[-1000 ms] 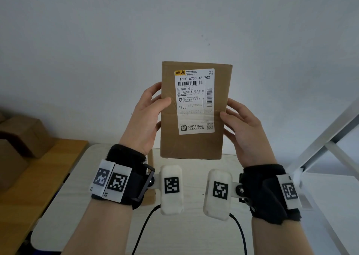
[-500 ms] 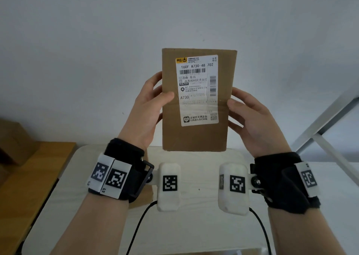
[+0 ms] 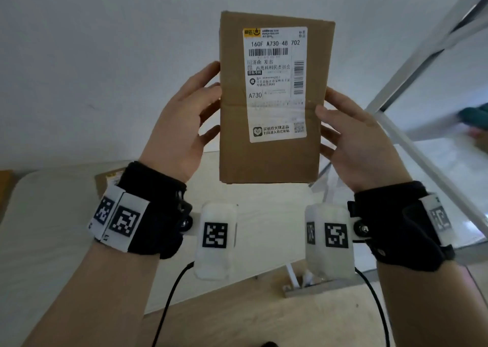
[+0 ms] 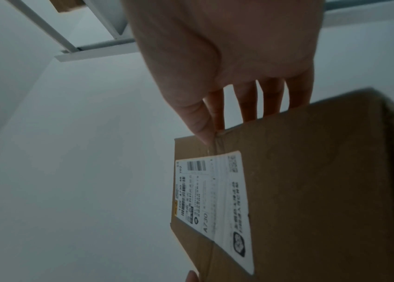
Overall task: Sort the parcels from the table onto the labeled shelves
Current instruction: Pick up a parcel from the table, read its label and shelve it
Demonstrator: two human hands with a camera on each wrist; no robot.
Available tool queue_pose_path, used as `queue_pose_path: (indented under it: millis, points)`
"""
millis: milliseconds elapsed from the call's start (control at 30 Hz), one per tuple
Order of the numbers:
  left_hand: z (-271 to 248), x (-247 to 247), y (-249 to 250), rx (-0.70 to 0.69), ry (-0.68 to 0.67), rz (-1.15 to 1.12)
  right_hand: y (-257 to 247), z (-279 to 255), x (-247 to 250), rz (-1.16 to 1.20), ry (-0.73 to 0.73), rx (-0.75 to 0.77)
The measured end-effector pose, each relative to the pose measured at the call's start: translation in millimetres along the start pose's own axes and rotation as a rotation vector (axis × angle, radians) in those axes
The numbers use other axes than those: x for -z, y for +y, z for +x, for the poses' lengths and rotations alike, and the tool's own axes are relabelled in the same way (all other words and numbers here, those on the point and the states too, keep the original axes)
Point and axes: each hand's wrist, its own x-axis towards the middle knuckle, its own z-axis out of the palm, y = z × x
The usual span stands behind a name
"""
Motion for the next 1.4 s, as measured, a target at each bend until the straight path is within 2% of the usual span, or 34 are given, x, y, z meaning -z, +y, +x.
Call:
queue_pose_path:
  millis: [200,400,633,933,1100,1400]
  points:
    - [-20,-34,-2,-0.004,-0.064,0.003,-8,-33,35,0.033,0.039,0.017]
    - [-66,-93,21,-0.121,-0.174,-0.006,-46,-87,93,0.048,0.075,0.186]
    - [-154,-207,24,-0.277,-0.336,0.040,-72,-190,205,0.080,0.144,0.380]
    - [-256,-370,-27,-0.283,-0.502,0.081,-63,-307,365,0.132,0.323,0.404]
    - [-282,-457,-46,-0.271,-0.546,0.101,-68,-332,434,0.215,0.447,0.381]
    - [-276,-554,-65,-0.311,-0.577,0.110,-68,-325,527,0.226,0.458,0.436]
